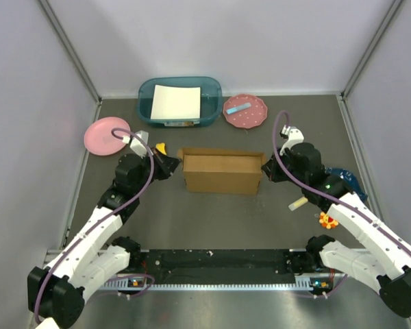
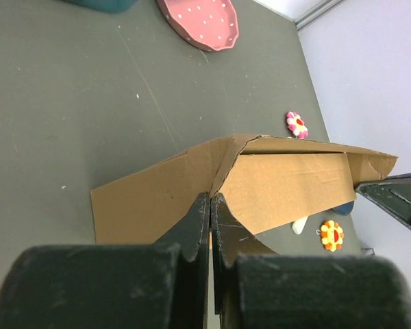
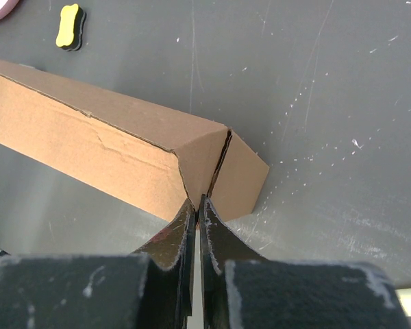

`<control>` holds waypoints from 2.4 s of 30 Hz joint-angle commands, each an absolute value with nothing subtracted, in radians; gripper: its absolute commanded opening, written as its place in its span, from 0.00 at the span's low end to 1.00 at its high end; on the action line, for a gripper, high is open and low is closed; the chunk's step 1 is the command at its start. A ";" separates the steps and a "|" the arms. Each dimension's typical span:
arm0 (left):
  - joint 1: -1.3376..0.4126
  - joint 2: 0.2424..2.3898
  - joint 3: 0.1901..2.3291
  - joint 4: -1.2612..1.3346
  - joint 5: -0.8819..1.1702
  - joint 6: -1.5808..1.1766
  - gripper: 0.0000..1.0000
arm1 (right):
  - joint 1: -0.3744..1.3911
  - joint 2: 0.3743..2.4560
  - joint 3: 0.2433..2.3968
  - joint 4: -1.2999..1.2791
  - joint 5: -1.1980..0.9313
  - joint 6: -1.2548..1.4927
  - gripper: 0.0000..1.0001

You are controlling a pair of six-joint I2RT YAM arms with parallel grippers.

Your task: Fold the paper box

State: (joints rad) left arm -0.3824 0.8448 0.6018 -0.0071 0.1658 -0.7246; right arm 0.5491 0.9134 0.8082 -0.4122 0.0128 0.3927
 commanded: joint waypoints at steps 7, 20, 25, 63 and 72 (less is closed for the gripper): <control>-0.400 0.818 0.578 -0.066 0.091 -0.623 0.20 | 0.569 0.942 0.813 -0.540 -0.003 0.377 0.00; -0.402 0.865 0.632 -0.055 0.089 -0.615 0.34 | 0.569 0.928 0.828 -0.557 -0.003 0.379 0.00; -0.400 0.835 0.658 -0.054 0.038 -0.612 0.40 | 0.569 0.931 0.831 -0.557 -0.003 0.380 0.00; -0.400 0.864 0.764 -0.110 0.213 -0.508 0.39 | 0.571 0.951 0.839 -0.557 -0.005 0.390 0.00; -0.402 0.813 0.696 -0.141 0.169 -0.442 0.38 | 0.571 0.948 0.839 -0.557 -0.005 0.387 0.00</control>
State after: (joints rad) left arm -0.4004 0.8406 0.7101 -0.1421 0.1886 -0.4896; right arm 0.5537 0.9306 0.8341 -0.4454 0.0135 0.3935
